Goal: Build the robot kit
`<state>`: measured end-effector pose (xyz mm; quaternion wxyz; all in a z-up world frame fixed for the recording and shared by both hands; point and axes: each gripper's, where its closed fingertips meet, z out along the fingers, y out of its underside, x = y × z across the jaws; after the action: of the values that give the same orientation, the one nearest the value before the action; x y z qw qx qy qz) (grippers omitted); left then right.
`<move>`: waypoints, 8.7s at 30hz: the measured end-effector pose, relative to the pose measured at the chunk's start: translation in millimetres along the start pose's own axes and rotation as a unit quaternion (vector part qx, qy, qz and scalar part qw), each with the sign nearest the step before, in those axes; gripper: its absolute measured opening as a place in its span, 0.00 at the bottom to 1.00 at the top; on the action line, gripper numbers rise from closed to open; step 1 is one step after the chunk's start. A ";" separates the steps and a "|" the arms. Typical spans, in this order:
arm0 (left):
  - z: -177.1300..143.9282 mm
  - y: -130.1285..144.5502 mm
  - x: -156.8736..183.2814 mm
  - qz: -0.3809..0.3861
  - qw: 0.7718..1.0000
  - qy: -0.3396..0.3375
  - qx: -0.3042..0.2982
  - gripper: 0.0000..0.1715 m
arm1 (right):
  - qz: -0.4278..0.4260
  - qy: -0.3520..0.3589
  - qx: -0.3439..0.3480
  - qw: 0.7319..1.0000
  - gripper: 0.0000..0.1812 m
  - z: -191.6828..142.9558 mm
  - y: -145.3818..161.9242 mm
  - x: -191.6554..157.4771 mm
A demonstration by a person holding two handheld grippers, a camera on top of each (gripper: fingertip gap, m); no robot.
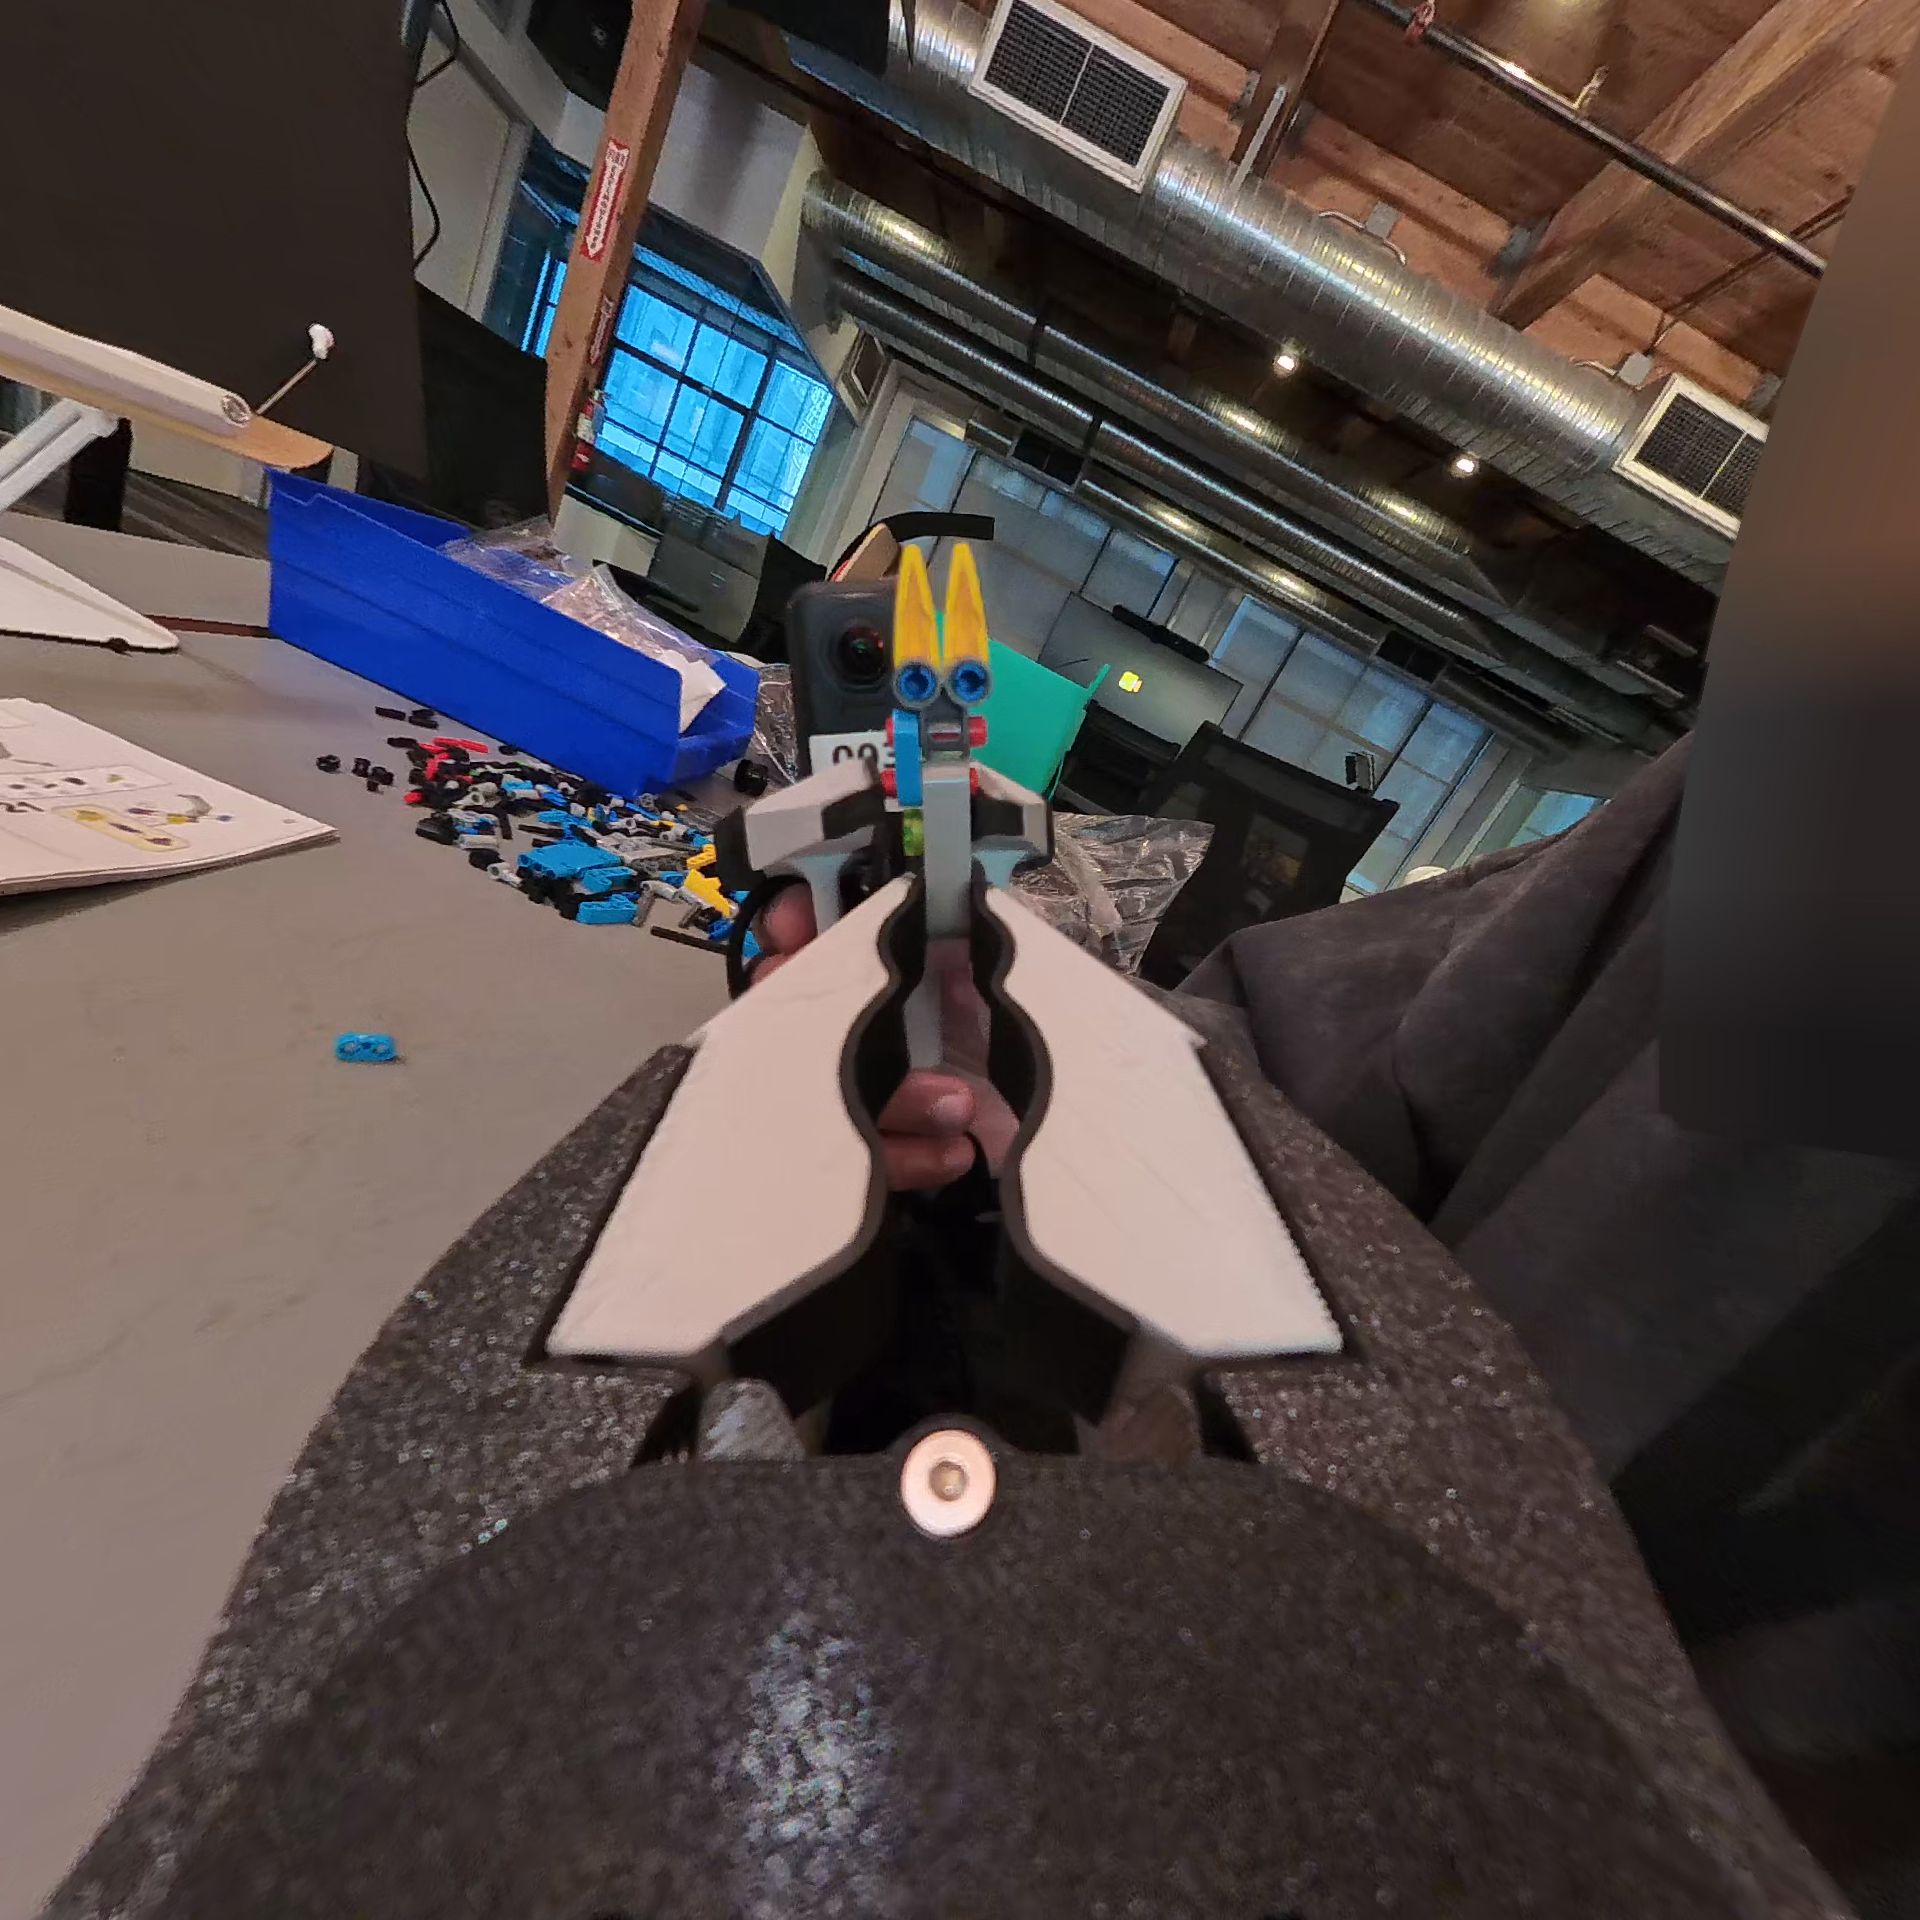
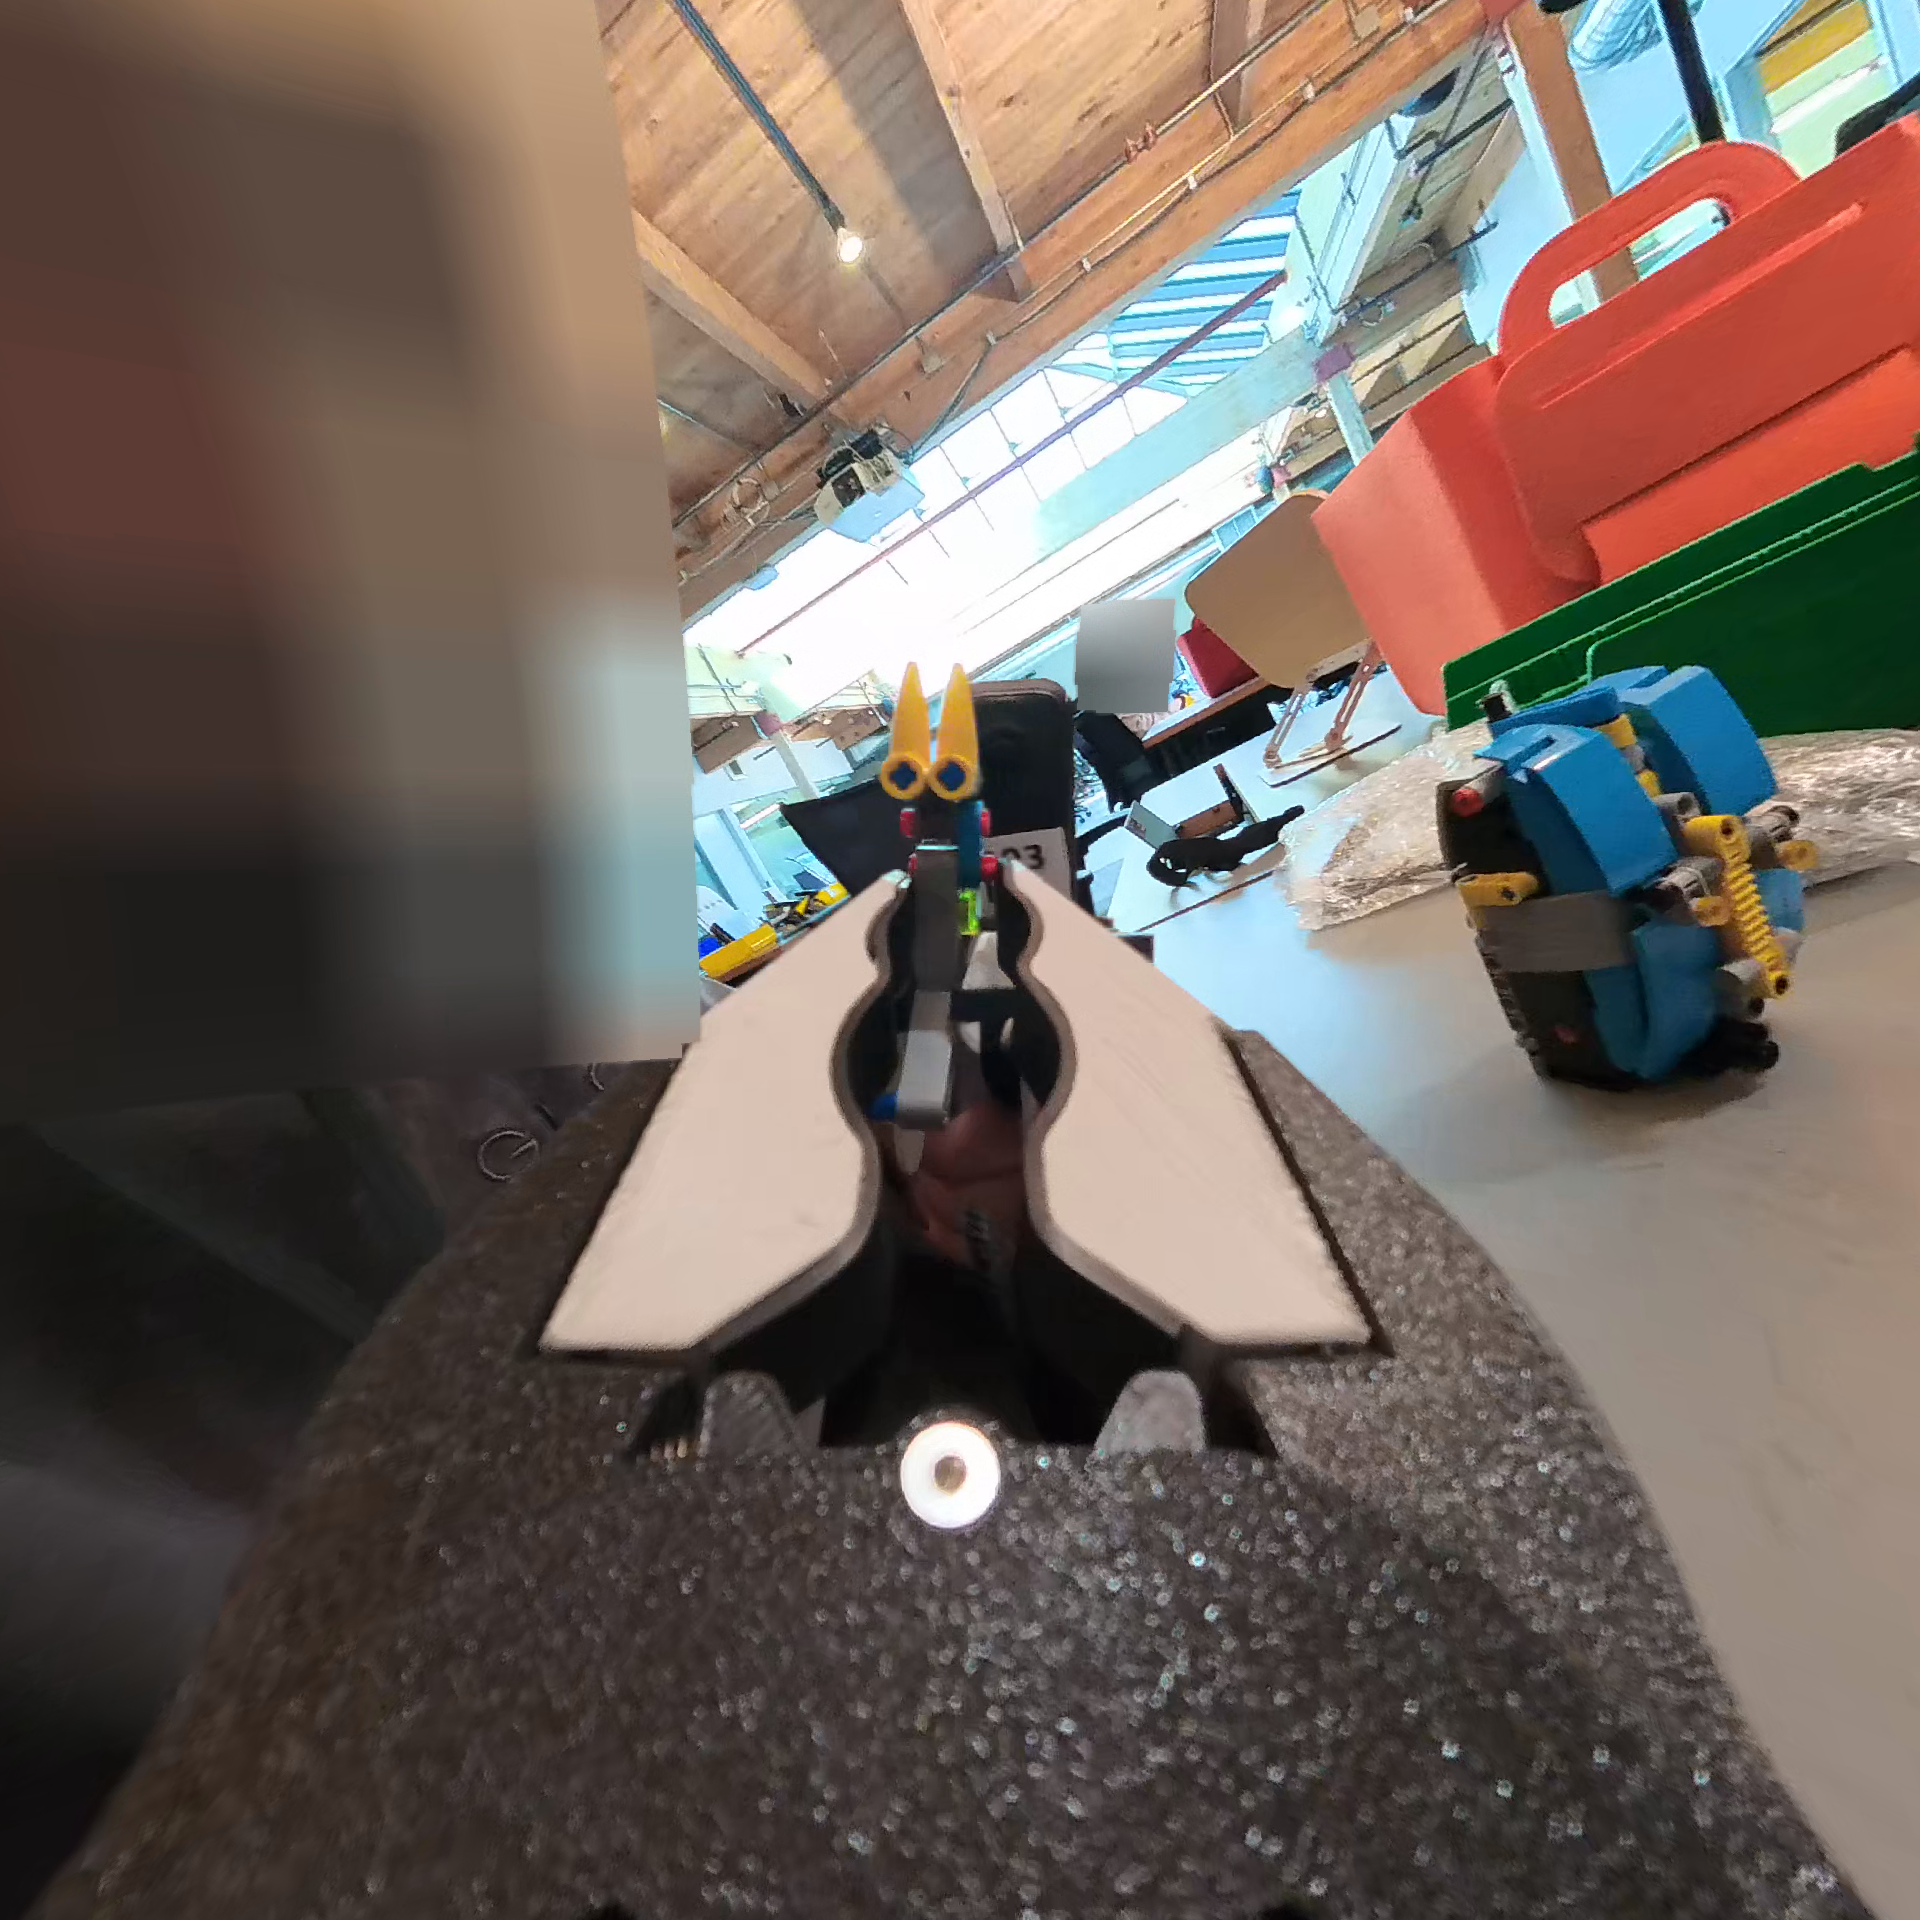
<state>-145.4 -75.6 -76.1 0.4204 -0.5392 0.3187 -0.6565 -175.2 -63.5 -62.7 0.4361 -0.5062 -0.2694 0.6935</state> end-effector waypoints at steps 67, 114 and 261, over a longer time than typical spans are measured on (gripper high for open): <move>-26.6 93.4 -55.0 0.450 0.822 -0.101 -0.335 0.04 | -0.443 0.067 -0.432 0.783 0.11 -58.1 85.1 38.7; -22.9 54.2 -48.1 0.432 0.858 -0.137 -0.242 0.06 | -0.456 0.121 -0.339 0.814 0.09 -35.6 57.2 35.1; -15.4 23.7 -29.9 0.137 0.968 -0.060 -0.201 0.15 | -0.076 0.133 -0.328 0.932 0.09 -37.0 14.8 30.5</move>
<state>-153.6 -59.9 -113.2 0.4074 -0.6022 0.4894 -0.4816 -148.6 -46.3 -101.7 0.3288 -0.6870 -0.4591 0.4574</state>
